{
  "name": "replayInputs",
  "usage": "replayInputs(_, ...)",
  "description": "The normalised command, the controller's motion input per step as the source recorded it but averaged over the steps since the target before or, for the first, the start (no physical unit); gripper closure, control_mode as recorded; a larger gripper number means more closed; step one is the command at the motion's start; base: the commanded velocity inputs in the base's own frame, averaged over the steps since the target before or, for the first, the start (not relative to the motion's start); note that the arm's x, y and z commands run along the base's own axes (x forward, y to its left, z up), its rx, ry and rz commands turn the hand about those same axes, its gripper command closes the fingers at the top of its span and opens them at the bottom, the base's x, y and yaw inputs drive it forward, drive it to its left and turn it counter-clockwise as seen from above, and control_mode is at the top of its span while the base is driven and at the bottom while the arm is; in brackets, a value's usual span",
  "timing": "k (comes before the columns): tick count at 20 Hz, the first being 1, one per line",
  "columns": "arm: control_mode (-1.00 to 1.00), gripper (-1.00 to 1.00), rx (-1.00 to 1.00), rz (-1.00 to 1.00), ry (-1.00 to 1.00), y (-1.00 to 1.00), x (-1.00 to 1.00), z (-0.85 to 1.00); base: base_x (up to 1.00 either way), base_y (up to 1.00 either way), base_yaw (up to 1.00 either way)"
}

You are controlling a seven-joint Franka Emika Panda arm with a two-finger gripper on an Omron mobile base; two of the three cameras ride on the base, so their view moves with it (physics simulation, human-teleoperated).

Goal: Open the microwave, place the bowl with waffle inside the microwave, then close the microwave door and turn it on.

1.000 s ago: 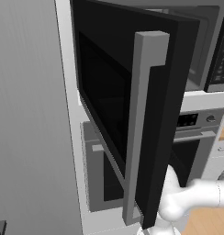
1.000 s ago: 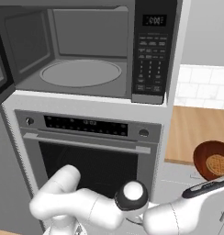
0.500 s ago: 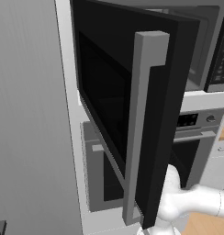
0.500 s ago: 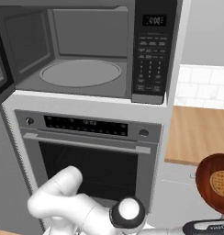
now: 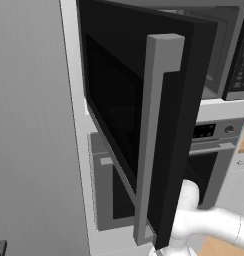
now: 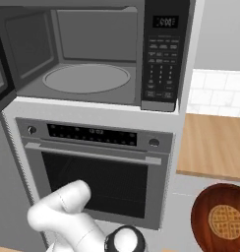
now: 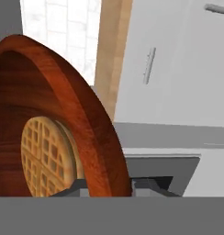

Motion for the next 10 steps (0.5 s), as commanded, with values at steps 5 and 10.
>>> replayInputs(5,-1.00,1.00,-0.05,0.01,-0.15,1.00,-0.85,0.74,0.00,0.00,0.00)
replayInputs(10,-1.00,1.00,-0.07,0.00,-0.12,1.00,-0.48,0.96,0.00,0.00,0.00)
